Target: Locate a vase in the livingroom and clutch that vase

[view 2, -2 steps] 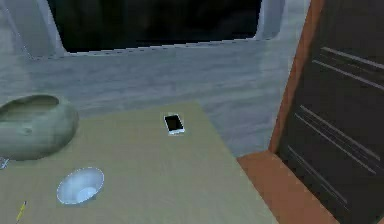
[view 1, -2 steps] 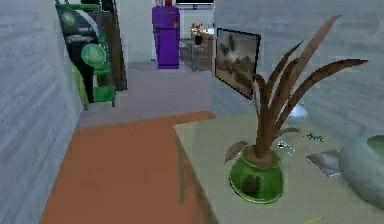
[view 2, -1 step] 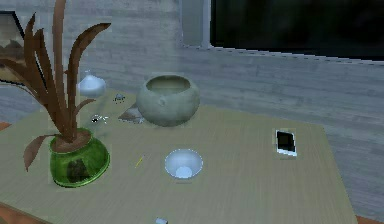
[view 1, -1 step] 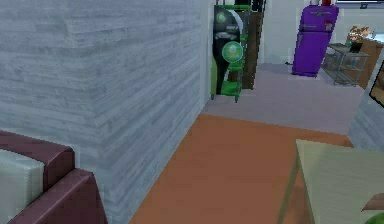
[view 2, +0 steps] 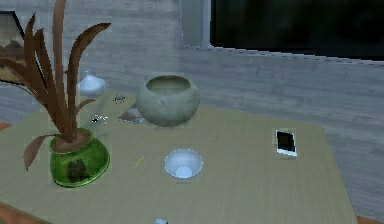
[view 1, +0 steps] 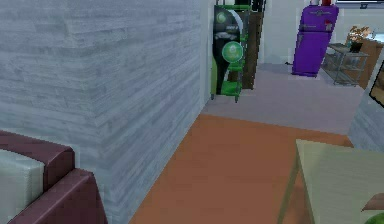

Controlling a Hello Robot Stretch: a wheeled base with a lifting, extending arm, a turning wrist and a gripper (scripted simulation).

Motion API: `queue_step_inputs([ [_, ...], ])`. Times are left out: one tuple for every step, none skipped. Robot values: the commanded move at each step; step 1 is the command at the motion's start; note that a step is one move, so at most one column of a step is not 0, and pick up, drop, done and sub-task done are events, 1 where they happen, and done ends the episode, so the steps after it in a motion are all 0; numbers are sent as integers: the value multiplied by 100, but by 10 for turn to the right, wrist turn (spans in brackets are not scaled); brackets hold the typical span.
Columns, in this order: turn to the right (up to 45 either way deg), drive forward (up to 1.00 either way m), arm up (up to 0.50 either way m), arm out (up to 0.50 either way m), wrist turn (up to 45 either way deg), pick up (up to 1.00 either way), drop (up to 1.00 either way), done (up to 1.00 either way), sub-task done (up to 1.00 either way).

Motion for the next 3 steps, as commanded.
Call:
queue_step_inputs([
  [0,0,38,0,0,0,0,0,0],
  [0,0,0,50,0,0,0,0,0],
  [0,0,0,0,450,0,0,0,0],
])
